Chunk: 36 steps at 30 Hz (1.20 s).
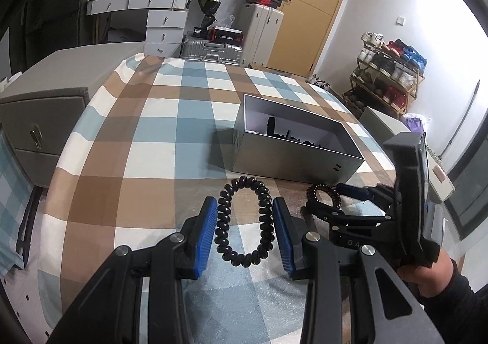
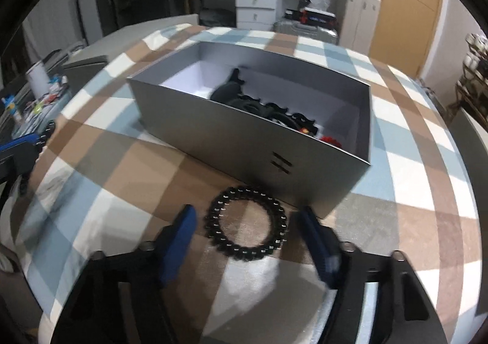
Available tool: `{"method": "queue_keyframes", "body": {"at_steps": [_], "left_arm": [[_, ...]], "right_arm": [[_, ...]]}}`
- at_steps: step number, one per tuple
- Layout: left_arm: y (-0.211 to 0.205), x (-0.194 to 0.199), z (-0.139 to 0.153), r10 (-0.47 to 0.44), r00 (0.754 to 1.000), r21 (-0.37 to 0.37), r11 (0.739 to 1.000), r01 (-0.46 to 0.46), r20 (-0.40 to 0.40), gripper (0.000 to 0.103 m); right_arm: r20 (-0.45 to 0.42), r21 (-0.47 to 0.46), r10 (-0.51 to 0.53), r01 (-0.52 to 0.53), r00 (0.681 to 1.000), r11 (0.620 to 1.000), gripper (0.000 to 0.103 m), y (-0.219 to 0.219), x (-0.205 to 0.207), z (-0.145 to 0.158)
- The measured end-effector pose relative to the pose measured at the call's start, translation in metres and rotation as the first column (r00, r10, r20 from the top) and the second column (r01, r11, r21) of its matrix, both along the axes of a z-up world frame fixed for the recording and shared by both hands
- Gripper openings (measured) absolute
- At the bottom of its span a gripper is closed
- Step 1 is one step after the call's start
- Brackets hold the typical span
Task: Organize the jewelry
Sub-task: 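Grasp the other black hair tie with the right gripper while the left gripper holds its tie, then carry both hair ties over the grey box and open both grippers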
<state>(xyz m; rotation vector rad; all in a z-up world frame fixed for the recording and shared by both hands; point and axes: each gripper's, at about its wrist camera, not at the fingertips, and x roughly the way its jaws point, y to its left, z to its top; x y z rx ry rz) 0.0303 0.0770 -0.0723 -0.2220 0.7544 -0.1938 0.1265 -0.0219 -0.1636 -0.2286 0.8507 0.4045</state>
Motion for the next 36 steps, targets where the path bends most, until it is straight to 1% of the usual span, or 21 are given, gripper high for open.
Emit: {"method": "queue_keyframes", "body": {"at_steps": [1, 2, 3, 5, 7, 10, 16, 22, 27, 32, 36], "left_arm": [[0.0, 0.0, 0.001, -0.001, 1.0, 0.0, 1.0, 0.001, 0.0, 0.031], [-0.001, -0.001, 0.001, -0.002, 1.0, -0.001, 1.0, 0.002, 0.0, 0.031], [-0.001, -0.001, 0.001, -0.003, 1.0, -0.002, 1.0, 0.003, 0.001, 0.031], [-0.002, -0.002, 0.002, -0.009, 1.0, 0.0, 1.0, 0.009, 0.001, 0.031], [-0.003, -0.002, 0.002, -0.013, 1.0, 0.002, 1.0, 0.013, 0.002, 0.031], [-0.004, -0.002, 0.003, -0.017, 1.0, 0.004, 1.0, 0.017, 0.001, 0.031], [-0.008, -0.001, 0.007, -0.022, 1.0, 0.015, 1.0, 0.022, 0.003, 0.031], [-0.015, 0.004, 0.012, -0.03, 0.999, 0.03, 0.999, 0.03, 0.012, 0.031], [-0.021, 0.013, 0.02, -0.038, 0.999, 0.039, 0.999, 0.036, 0.031, 0.031], [-0.029, 0.027, 0.027, -0.047, 0.998, 0.047, 0.998, 0.045, 0.048, 0.032], [-0.039, 0.04, 0.031, -0.07, 0.996, 0.064, 0.996, 0.066, 0.058, 0.032]], "right_arm": [[0.004, -0.004, 0.003, -0.003, 1.0, 1.0, 0.051, 0.001, -0.001, 0.0], [0.005, -0.002, 0.008, -0.008, 1.0, 1.0, 0.048, 0.001, -0.002, 0.001], [0.005, -0.002, 0.008, -0.008, 1.0, 1.0, 0.047, 0.0, -0.003, 0.001], [0.005, 0.003, 0.01, -0.01, 1.0, 1.0, 0.042, -0.001, -0.005, 0.001], [0.004, 0.012, 0.014, -0.014, 1.0, 1.0, 0.04, -0.003, -0.006, 0.002], [-0.004, 0.057, 0.022, -0.022, 1.0, 0.998, 0.039, -0.007, -0.009, 0.004], [0.015, 0.171, 0.05, -0.052, 0.999, 0.984, 0.039, -0.021, -0.022, 0.014], [0.053, 0.287, 0.066, -0.078, 0.996, 0.955, 0.039, -0.036, -0.037, 0.027], [0.105, 0.372, 0.075, -0.109, 0.992, 0.922, 0.039, -0.046, -0.042, 0.048], [0.162, 0.426, 0.085, -0.147, 0.983, 0.893, 0.039, -0.052, -0.039, 0.073], [0.193, 0.439, 0.091, -0.169, 0.977, 0.882, 0.039, -0.053, -0.028, 0.091]]}}
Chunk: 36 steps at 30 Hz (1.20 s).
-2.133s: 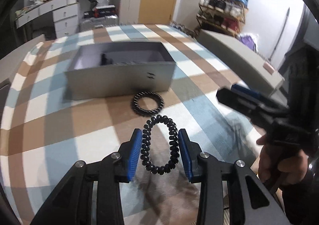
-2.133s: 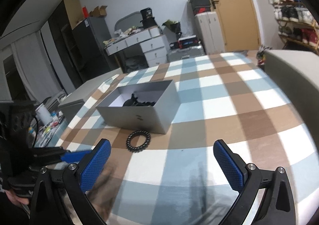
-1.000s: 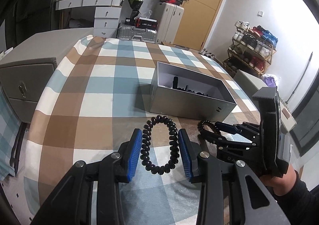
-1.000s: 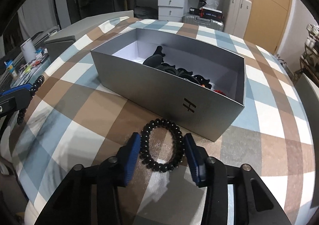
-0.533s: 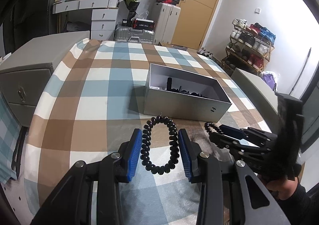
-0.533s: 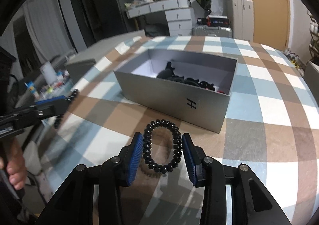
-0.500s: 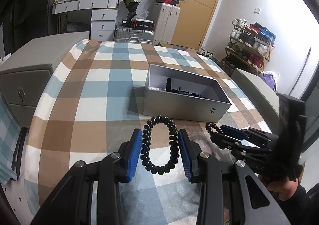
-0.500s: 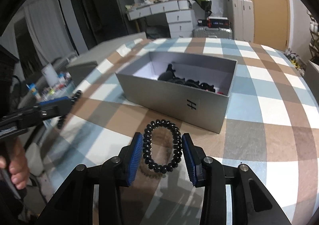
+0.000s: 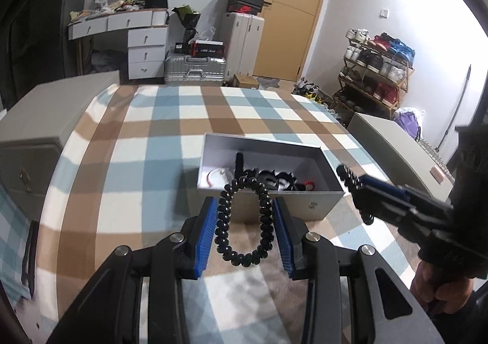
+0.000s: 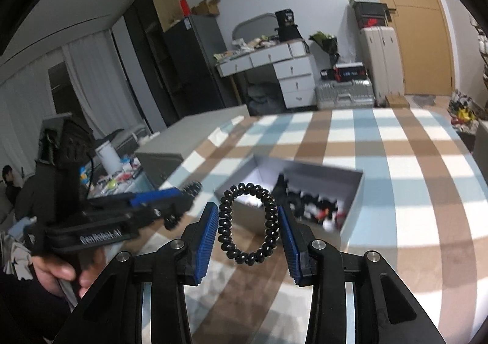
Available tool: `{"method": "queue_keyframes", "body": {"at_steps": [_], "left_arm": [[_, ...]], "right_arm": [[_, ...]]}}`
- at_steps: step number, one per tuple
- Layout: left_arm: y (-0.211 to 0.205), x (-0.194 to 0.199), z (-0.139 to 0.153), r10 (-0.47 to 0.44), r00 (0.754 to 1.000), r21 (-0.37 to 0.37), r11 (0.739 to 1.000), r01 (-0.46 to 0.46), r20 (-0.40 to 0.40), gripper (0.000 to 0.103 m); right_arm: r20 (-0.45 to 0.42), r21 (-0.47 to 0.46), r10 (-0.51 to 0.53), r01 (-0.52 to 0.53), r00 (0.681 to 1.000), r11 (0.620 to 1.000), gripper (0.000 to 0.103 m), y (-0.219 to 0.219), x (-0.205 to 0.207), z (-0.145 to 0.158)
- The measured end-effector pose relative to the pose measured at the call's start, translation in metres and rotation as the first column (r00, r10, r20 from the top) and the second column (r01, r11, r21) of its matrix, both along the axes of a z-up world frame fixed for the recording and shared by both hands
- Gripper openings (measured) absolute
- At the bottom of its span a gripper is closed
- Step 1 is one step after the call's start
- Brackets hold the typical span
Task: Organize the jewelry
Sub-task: 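Carry both hair ties over the grey box and open both grippers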
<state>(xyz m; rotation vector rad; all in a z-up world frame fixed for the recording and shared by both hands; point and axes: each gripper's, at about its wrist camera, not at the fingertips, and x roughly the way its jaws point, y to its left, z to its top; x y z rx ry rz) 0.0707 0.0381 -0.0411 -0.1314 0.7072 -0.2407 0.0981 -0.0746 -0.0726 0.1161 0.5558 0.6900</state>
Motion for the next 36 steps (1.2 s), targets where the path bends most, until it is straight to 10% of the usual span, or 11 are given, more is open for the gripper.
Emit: {"method": "queue_keyframes", "body": {"at_steps": [36], "left_arm": [[-0.015, 0.091, -0.016, -0.065, 0.993, -0.078, 0.995, 0.058, -0.096, 0.041]], "right_arm": [[-0.083, 0.011, 0.001, 0.0, 0.997, 1.0, 0.047, 0.003, 0.102, -0.016]]}}
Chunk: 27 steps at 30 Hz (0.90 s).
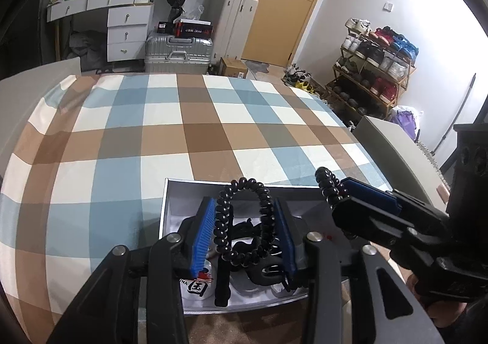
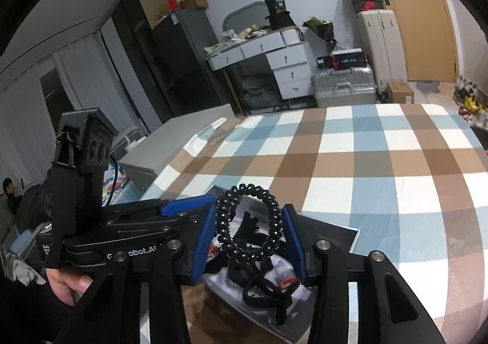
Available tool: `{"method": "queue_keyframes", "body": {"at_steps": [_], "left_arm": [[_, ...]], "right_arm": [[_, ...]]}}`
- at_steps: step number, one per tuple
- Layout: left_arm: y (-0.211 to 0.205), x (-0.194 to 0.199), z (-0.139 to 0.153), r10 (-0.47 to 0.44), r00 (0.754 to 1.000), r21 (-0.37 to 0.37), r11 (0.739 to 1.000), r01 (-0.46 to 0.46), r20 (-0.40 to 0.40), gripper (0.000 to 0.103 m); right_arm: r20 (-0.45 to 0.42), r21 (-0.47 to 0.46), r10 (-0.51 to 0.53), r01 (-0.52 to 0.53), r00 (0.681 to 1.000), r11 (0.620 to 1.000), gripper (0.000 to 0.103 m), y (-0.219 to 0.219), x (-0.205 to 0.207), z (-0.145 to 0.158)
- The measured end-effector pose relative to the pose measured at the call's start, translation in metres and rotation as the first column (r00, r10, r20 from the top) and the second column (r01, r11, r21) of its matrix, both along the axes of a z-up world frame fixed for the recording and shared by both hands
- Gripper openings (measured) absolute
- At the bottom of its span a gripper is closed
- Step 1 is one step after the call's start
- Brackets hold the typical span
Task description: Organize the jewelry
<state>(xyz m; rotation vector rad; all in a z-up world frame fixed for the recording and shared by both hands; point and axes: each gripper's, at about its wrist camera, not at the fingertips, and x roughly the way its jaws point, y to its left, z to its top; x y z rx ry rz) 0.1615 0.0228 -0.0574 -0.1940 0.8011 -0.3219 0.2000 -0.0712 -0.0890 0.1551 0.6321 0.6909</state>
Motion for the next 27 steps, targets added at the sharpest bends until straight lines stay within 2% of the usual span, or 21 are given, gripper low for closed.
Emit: {"method": "queue_keyframes", "body": {"at_steps": [4, 6, 8, 10, 12, 14, 16, 18, 20, 23, 27], "left_arm": [[0.002, 0.001, 0.001, -0.01, 1.0, -0.015, 1.0, 0.01, -0.007, 0.045], [0.003, 0.0, 0.001, -0.023, 1.0, -0.036, 0.999, 0.022, -0.016, 0.057], [0.004, -0.003, 0.003, -0.011, 1.0, -0.039, 0.999, 0.011, -0.003, 0.058], [0.005, -0.007, 0.007, -0.006, 1.0, -0.036, 0.999, 0.006, 0.013, 0.066], [0.008, -0.009, 0.01, 0.007, 1.0, -0.038, 0.999, -0.006, 0.03, 0.067], [0.01, -0.016, 0.016, 0.021, 0.998, -0.03, 0.999, -0.019, 0.055, 0.067], [0.013, -0.021, 0.021, 0.038, 0.995, -0.031, 0.999, -0.035, 0.087, 0.067], [0.016, -0.028, 0.027, 0.054, 0.99, -0.03, 0.998, -0.051, 0.127, 0.067], [0.019, -0.037, 0.034, 0.093, 0.98, -0.019, 0.996, -0.091, 0.176, 0.07], [0.026, -0.049, 0.042, 0.156, 0.958, -0.033, 0.988, -0.153, 0.242, 0.085], [0.028, -0.063, 0.051, 0.207, 0.921, -0.025, 0.977, -0.211, 0.331, 0.089]], "right_arm": [[-0.003, 0.016, -0.012, 0.012, 1.0, 1.0, 0.061, -0.004, -0.001, 0.001], [0.0, 0.037, -0.005, 0.005, 1.0, 0.999, 0.061, -0.008, -0.004, 0.003], [0.009, 0.035, -0.017, 0.016, 1.0, 0.999, 0.064, -0.01, -0.008, 0.005], [0.023, 0.037, -0.021, 0.02, 1.0, 0.999, 0.064, -0.013, -0.012, 0.008], [0.048, 0.045, -0.042, 0.04, 0.998, 0.998, 0.067, -0.017, -0.019, 0.014], [0.076, 0.064, -0.062, 0.057, 0.995, 0.996, 0.088, -0.021, -0.027, 0.02], [0.115, 0.078, -0.088, 0.079, 0.989, 0.994, 0.098, -0.025, -0.034, 0.027], [0.157, 0.087, -0.106, 0.093, 0.982, 0.992, 0.1, -0.028, -0.044, 0.034], [0.196, 0.097, -0.119, 0.101, 0.973, 0.99, 0.103, -0.029, -0.053, 0.04], [0.254, 0.106, -0.137, 0.114, 0.957, 0.988, 0.103, -0.03, -0.068, 0.049], [0.324, 0.109, -0.13, 0.1, 0.937, 0.989, 0.103, -0.027, -0.088, 0.059]]}}
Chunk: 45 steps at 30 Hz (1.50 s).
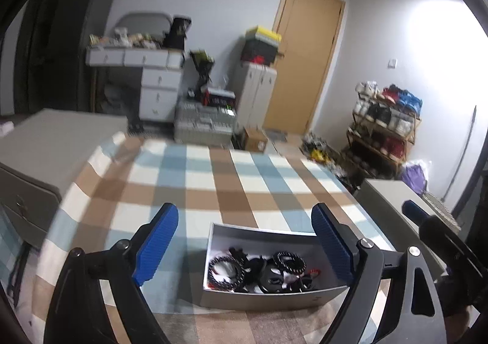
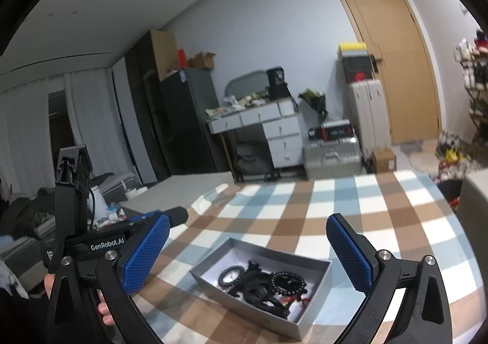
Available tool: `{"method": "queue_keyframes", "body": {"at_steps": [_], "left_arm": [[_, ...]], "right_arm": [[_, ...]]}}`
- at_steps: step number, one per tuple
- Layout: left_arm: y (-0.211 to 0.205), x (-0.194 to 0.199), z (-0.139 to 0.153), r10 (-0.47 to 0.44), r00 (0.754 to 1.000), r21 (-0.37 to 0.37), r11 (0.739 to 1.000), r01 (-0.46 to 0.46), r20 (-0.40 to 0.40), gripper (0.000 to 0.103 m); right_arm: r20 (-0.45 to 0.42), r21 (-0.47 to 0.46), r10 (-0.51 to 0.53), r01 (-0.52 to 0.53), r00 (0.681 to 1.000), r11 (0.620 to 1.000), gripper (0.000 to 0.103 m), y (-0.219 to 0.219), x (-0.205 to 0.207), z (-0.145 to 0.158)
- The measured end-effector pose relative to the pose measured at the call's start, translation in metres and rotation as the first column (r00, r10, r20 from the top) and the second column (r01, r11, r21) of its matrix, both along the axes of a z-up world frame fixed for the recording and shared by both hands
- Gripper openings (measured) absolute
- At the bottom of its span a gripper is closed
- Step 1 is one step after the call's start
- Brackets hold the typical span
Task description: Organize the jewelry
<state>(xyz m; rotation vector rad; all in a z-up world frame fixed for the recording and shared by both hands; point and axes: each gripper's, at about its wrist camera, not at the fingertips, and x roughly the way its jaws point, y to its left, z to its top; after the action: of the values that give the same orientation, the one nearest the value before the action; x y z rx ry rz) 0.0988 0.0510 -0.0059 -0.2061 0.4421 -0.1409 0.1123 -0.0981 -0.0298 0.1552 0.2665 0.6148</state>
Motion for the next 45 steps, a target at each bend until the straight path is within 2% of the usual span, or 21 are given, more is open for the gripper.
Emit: {"method": "queue_keyframes", "body": {"at_steps": [1, 3, 7, 11, 16, 20, 35, 38, 45], "left_arm": [[-0.001, -0.003, 0.001, 0.019, 1.0, 0.019, 1.0, -0.02, 0.022, 0.091], [-0.003, -0.009, 0.002, 0.056, 0.997, 0.044, 0.997, -0.059, 0.061, 0.101], [-0.007, -0.019, 0.001, 0.093, 0.988, 0.093, 0.99, -0.105, 0.125, 0.102], [-0.004, -0.031, -0.004, 0.145, 0.973, 0.104, 0.981, -0.166, 0.18, 0.102], [0.001, -0.038, -0.015, 0.237, 0.937, 0.117, 0.955, -0.274, 0.255, 0.102], [-0.002, -0.034, -0.024, 0.226, 0.94, 0.159, 0.949, -0.271, 0.256, 0.102], [-0.016, -0.037, -0.053, 0.18, 0.962, 0.203, 0.954, -0.222, 0.204, 0.102], [-0.016, -0.03, -0.051, 0.17, 0.975, 0.214, 0.956, -0.199, 0.146, 0.102], [-0.02, -0.039, -0.047, 0.167, 0.975, 0.214, 0.957, -0.197, 0.15, 0.102]], "right_arm": [[0.013, -0.005, 0.005, -0.005, 1.0, 1.0, 0.103, 0.001, -0.003, 0.001], [0.038, -0.021, -0.004, 0.004, 0.999, 1.0, 0.103, 0.005, -0.01, -0.001], [0.058, -0.032, -0.022, 0.023, 0.998, 0.999, 0.103, 0.009, -0.021, -0.006], [0.139, -0.042, -0.061, 0.068, 0.988, 0.997, 0.103, 0.007, -0.037, -0.011], [0.204, -0.059, -0.106, 0.12, 0.973, 0.991, 0.103, 0.005, -0.048, -0.02], [0.203, -0.096, -0.114, 0.136, 0.972, 0.986, 0.103, 0.007, -0.047, -0.031], [0.099, -0.188, -0.131, 0.148, 0.986, 0.971, 0.103, 0.009, -0.029, -0.068], [0.07, -0.213, -0.123, 0.135, 0.99, 0.968, 0.103, 0.013, -0.023, -0.07], [0.088, -0.231, -0.126, 0.144, 0.988, 0.962, 0.103, 0.016, -0.028, -0.071]]}}
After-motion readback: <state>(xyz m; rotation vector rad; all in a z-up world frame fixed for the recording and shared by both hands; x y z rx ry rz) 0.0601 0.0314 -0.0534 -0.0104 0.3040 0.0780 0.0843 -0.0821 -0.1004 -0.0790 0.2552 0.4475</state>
